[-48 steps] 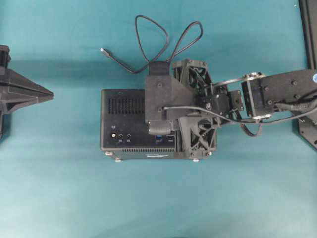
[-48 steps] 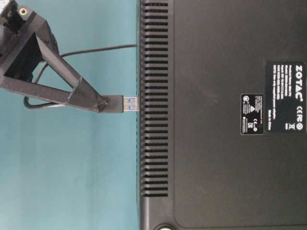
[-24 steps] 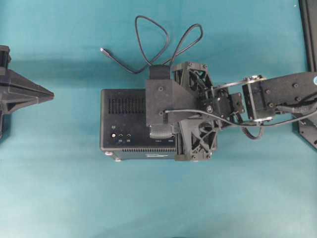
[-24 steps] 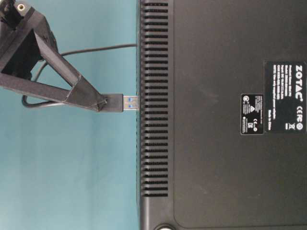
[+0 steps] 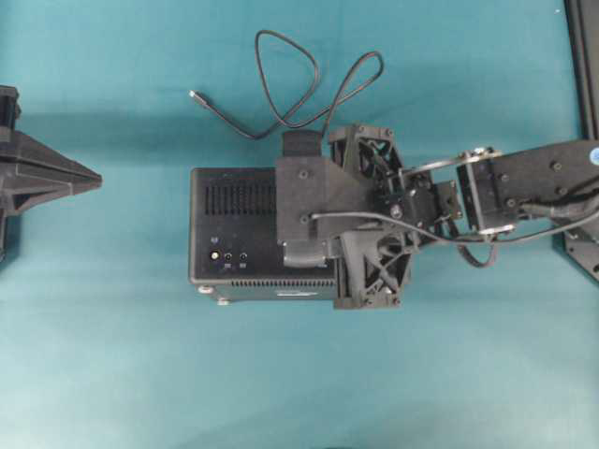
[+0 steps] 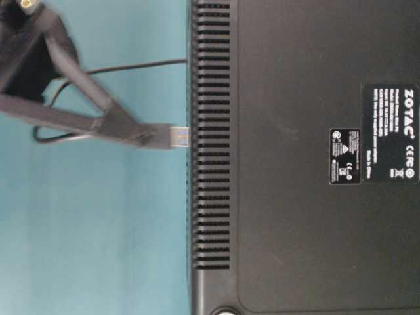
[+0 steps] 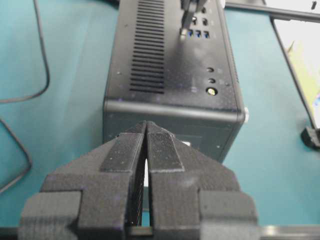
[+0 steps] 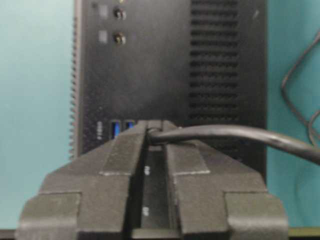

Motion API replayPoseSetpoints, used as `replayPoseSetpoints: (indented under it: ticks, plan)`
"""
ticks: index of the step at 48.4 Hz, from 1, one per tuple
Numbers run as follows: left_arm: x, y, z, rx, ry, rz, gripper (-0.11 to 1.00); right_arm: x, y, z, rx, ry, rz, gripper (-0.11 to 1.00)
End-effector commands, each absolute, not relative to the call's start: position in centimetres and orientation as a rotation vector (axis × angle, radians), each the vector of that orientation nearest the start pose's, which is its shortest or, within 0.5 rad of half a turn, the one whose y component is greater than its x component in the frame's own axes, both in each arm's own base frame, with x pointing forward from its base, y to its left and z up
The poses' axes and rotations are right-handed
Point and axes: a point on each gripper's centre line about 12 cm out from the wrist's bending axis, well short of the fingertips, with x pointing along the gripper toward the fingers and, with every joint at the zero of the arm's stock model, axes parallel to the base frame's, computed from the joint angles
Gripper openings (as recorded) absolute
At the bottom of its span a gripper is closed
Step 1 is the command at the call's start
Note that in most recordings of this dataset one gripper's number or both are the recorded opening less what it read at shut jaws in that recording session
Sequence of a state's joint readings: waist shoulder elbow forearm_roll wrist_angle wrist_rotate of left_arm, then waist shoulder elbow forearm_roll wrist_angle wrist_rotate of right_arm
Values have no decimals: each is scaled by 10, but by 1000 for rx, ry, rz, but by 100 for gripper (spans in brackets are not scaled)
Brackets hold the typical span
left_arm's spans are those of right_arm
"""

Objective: Insert the USB into the PC box with both arms.

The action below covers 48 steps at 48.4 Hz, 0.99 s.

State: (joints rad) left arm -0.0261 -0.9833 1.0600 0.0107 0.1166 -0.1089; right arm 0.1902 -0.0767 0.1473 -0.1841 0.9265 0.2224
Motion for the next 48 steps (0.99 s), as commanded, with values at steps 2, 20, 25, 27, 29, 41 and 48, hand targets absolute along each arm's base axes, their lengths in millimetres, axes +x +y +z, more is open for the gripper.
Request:
replayPoseSetpoints:
  ticks: [2, 20, 25, 27, 29, 41, 48]
  plan:
    - [200, -5, 302, -94, 181, -16, 0, 394, 62, 321, -62, 952, 1, 12]
    - [199, -5, 301, -94, 181, -17, 0, 397, 56, 323, -51, 930, -9, 12]
    - [199, -5, 301, -94, 181, -16, 0, 397, 54, 320, -50, 941, -15, 12]
    - [199, -5, 301, -94, 181, -16, 0, 398, 52, 318, -49, 941, -18, 12]
    - [199, -5, 301, -94, 181, -16, 0, 398, 50, 317, -52, 943, -22, 12]
    - [199, -5, 301, -92, 181, -17, 0, 398, 49, 313, -52, 949, -23, 12]
    - [198, -5, 301, -94, 179, -16, 0, 397, 54, 313, -44, 951, -7, 12]
